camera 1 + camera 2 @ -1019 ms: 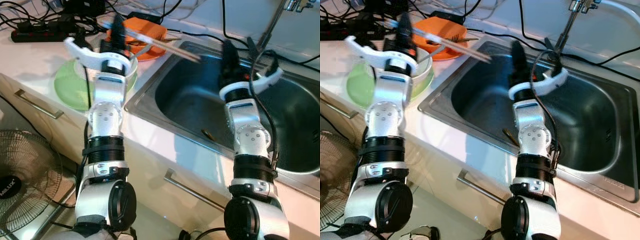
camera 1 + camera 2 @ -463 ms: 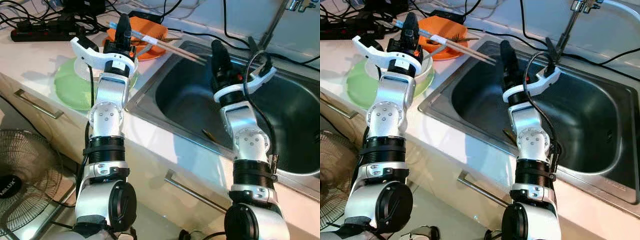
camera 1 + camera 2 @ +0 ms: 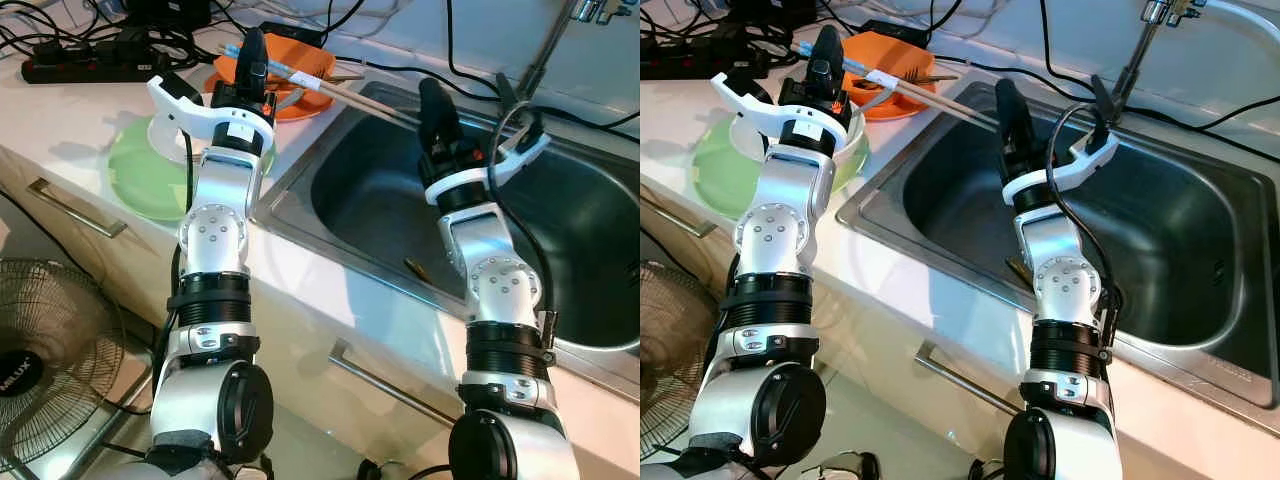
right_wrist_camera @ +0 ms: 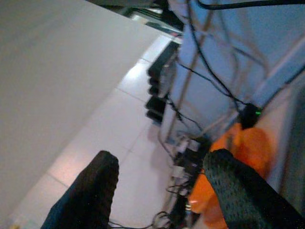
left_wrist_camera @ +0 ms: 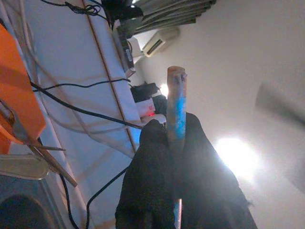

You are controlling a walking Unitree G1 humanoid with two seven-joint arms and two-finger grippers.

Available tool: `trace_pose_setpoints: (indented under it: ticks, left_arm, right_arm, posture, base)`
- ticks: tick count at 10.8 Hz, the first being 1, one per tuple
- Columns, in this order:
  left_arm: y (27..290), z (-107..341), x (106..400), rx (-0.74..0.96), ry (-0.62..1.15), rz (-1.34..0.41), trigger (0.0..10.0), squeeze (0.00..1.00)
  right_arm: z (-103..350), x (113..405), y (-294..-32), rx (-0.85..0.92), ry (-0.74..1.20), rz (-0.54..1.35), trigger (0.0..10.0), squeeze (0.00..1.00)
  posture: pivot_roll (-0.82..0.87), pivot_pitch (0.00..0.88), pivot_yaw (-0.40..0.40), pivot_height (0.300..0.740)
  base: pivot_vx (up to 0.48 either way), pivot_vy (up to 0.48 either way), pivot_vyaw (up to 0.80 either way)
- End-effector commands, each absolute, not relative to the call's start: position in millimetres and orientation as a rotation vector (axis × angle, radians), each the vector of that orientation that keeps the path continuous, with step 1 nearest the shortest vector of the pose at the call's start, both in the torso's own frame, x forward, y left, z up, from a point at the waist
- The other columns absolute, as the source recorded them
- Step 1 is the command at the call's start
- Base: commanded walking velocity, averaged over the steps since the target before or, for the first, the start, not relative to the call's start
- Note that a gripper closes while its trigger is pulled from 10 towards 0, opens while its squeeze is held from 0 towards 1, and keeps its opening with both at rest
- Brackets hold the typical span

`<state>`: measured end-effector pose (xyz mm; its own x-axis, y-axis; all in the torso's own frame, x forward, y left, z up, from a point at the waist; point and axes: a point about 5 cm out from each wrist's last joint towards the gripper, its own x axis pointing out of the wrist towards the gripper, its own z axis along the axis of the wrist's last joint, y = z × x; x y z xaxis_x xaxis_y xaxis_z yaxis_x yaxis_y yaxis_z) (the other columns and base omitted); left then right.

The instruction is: Kitchen organization

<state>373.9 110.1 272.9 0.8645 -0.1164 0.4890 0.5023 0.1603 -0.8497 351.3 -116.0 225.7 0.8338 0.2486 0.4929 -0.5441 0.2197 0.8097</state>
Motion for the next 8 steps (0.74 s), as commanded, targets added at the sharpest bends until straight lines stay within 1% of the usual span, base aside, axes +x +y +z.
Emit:
trace_pose_setpoints:
  ticks: [1, 4, 8]
  left_arm:
    - [74, 271, 369, -1.439, -0.283, -0.526, 10.0, 0.0]
    - [69, 270, 369, -1.465, -0.266, -0.534, 10.0, 0.0]
    - [66, 271, 369, -1.483, -0.259, -0.545, 10.0, 0.0]
  right_arm:
    - [224, 345, -102, 1.28, -0.277, 0.608, 10.0, 0.0]
    - [228, 340, -97, 1.268, -0.278, 0.663, 10.0, 0.0]
    - [228, 336, -91, 1.257, -0.266, 0.69, 10.0, 0.0]
  posture:
    - [0.05, 0.091, -0.023, 0.74]
    - [0.05, 0.091, -0.023, 0.74]
    - [0.05, 0.091, -0.022, 0.74]
  base:
    - [0.0, 0.0, 0.0]
    - [0.0, 0.0, 0.0]
    - [0.0, 0.0, 0.0]
